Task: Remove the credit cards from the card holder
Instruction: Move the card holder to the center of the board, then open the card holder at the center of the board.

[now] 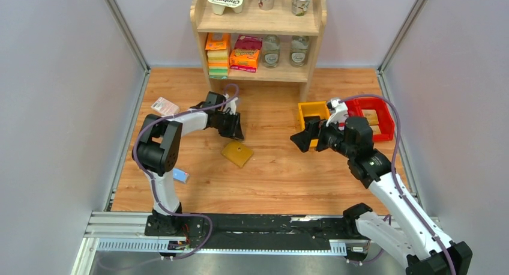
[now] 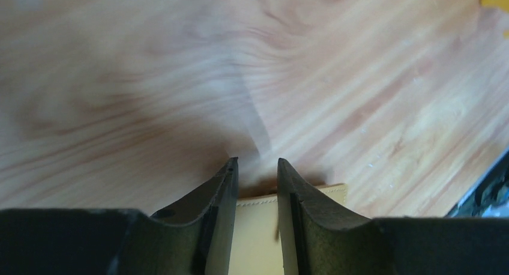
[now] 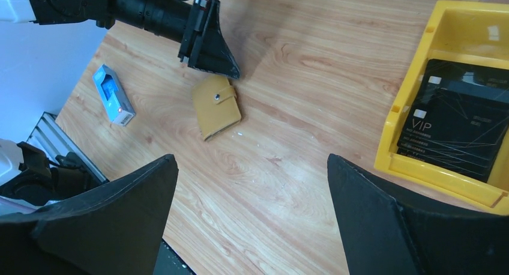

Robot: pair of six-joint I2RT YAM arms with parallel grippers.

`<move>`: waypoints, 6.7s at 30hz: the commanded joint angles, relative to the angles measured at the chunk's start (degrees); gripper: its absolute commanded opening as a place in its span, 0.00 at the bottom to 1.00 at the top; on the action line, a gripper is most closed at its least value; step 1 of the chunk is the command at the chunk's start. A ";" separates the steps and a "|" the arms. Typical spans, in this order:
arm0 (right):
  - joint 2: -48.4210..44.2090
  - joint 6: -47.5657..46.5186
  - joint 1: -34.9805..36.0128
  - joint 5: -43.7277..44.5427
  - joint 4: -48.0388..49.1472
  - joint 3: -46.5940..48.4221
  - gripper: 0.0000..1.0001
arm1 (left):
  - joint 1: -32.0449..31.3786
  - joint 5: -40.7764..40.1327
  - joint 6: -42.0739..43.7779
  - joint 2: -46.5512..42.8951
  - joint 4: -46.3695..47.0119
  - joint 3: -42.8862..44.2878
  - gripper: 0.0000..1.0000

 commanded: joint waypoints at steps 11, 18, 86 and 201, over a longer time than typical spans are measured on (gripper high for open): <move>11.89 -4.77 14.99 8.82 -1.27 3.13 0.96 | -6.79 -11.67 -7.93 -23.80 6.42 -12.96 0.55; 28.13 -7.75 24.57 15.68 -2.49 11.20 0.91 | -6.52 -33.76 -18.82 -45.89 -0.26 -23.33 0.83; 67.10 5.42 27.23 9.19 -9.36 35.84 0.09 | -6.61 -18.66 -33.88 -35.81 3.07 -31.53 0.57; 41.61 8.68 15.01 23.60 -8.12 3.57 0.00 | -16.10 -4.69 -28.16 -11.89 6.15 -9.82 0.65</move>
